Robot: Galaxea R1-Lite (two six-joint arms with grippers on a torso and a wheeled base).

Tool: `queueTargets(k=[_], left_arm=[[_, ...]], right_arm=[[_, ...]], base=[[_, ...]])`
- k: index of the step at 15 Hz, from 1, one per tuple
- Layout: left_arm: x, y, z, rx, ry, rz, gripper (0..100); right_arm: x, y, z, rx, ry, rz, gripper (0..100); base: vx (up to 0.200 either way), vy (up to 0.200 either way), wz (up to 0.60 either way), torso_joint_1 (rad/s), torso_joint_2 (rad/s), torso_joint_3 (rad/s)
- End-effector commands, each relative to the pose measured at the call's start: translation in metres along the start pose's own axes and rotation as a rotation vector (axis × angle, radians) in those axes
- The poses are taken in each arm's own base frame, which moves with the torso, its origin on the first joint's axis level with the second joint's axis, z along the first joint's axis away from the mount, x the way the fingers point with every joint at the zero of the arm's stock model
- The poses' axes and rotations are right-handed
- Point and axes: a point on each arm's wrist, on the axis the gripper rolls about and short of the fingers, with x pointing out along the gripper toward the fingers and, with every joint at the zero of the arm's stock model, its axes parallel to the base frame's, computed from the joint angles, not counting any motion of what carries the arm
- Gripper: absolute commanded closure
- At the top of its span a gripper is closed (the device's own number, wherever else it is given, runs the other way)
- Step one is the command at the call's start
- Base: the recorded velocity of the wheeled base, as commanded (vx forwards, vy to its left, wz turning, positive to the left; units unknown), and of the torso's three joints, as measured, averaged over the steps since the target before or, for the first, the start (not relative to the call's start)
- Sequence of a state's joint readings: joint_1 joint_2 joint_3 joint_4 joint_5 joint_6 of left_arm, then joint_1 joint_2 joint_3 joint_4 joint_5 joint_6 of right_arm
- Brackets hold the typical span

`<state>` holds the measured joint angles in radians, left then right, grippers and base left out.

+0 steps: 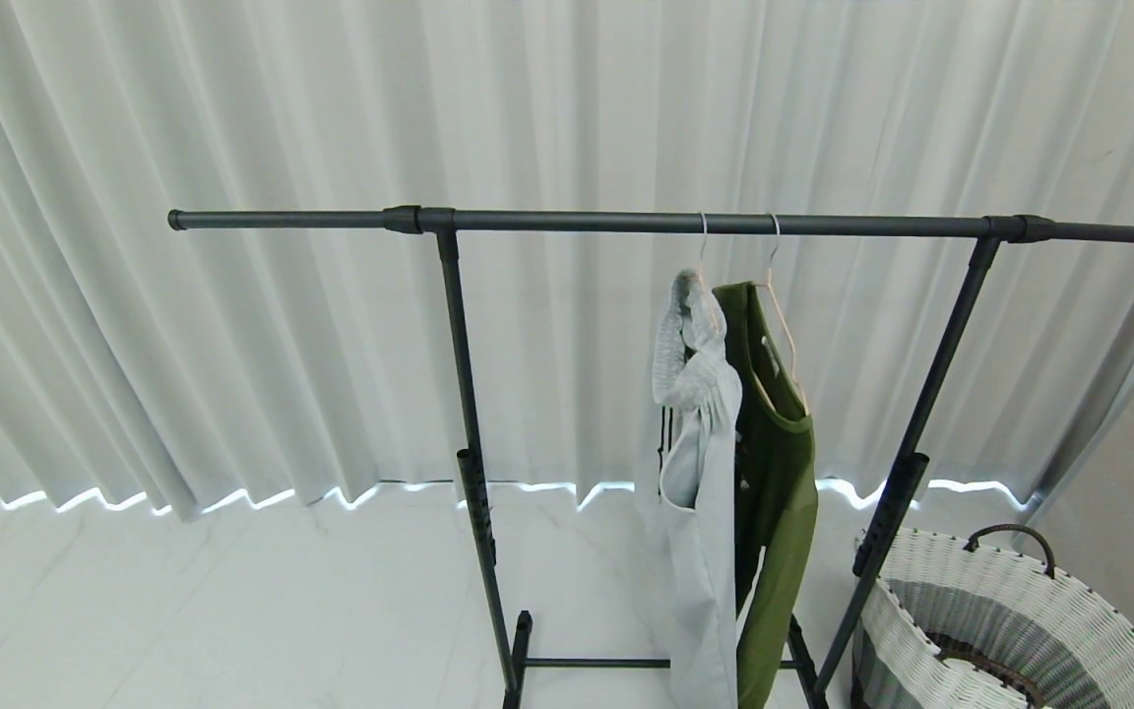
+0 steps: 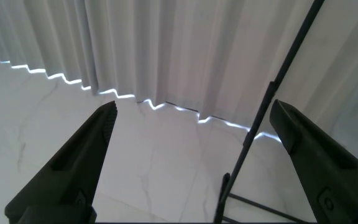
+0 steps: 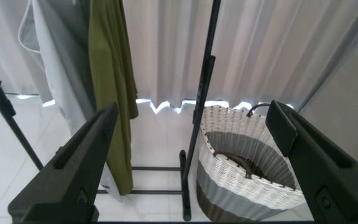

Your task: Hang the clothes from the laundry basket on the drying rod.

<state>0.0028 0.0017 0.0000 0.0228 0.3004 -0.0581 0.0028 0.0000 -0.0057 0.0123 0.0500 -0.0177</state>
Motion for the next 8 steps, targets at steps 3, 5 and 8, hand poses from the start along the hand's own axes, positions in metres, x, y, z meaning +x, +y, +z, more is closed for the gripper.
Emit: queueTargets(k=[3,5,8], left_arm=[[-0.0001,0.0,-0.0001,-0.001,-0.001,0.0,0],[-0.0001,0.0,-0.0001,-0.001,-0.001,0.0,0],[-0.0001,0.0,-0.0001,-0.001,-0.001,0.0,0]], right_arm=[[0.0,0.0,0.0001,-0.001,0.0,0.001,0],[0.0,0.0,0.0001,-0.001,0.0,0.001,0],[0.0,0.0,0.0001,-0.001,0.0,0.001,0]], base=[[0.0,0.0,0.0,0.0,0.0,0.0],[0.0,0.0,0.0,0.0,0.0,0.0],[0.0,0.0,0.0,0.0,0.0,0.0]])
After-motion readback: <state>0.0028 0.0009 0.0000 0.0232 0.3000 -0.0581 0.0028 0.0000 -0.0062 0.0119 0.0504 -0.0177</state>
